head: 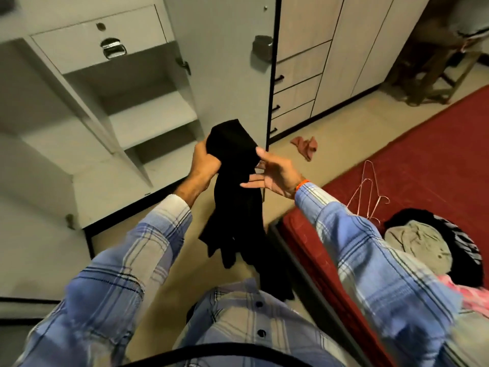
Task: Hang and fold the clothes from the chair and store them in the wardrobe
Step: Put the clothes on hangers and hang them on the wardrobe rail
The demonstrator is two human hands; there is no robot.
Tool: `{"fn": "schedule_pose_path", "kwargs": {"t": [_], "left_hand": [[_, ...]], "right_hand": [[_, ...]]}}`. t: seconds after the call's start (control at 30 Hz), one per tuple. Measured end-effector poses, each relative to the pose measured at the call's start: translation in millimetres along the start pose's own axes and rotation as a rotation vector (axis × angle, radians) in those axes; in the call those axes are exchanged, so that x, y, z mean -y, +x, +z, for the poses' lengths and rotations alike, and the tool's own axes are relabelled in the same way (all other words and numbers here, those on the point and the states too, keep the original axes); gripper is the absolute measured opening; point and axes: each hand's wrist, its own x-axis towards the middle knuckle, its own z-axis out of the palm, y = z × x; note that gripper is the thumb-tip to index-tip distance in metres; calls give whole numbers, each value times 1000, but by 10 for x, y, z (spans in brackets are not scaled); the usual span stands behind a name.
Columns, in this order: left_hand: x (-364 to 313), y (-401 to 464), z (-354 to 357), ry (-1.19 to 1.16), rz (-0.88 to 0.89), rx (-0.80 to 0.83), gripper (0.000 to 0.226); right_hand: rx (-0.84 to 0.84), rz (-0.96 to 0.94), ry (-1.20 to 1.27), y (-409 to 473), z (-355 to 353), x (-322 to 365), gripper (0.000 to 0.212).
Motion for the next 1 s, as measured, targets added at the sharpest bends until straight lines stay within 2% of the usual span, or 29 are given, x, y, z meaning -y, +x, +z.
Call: {"fn": "schedule_pose_path", "kwargs": {"t": [0.03, 0.07, 0.1, 0.17, 0.2, 0.33, 0.43, 0.53, 0.63, 0.77, 0.83, 0.9, 1.0], "left_hand": [[16, 64, -81, -20, -20, -16, 29], [32, 109, -145, -37, -38, -31, 26], [42, 165, -226, -48, -55, -45, 24], [33, 243, -341, -75, -97, -60, 24], [28, 279, -383, -78, -100, -64, 23], [-69, 405, -474, -60, 1, -103, 13], [-111, 487, -515, -73, 4, -148, 21], [-152, 528, -567, -14, 24, -121, 25], [-168, 539, -718, 151, 100, -38, 27], [-48, 565, -948, 332, 34, 82, 35], [-26, 545, -964, 298, -53, 146, 35], [-36, 508, -901, 213, -102, 146, 31], [-56, 494, -777, 211, -26, 105, 37]], "right_hand": [[-20, 18, 47, 88, 62, -10, 72], [-44, 26, 70, 156, 123, -17, 75], [-70, 33, 54, 246, 188, -23, 65], [-117, 8, -59, 397, 297, -29, 24], [-140, -6, -135, 455, 344, -27, 13], [-180, -67, -424, 653, 458, 59, 22], [-193, -95, -634, 814, 487, 229, 27], [-191, -208, -880, 1045, 461, 333, 9], [-206, -277, -910, 1223, 410, 407, 14], [-224, -349, -901, 1280, 435, 546, 15], [-212, -365, -869, 1316, 466, 571, 19], [-119, -357, -968, 1301, 520, 604, 31], [98, -301, -1137, 1198, 594, 531, 15]]}}
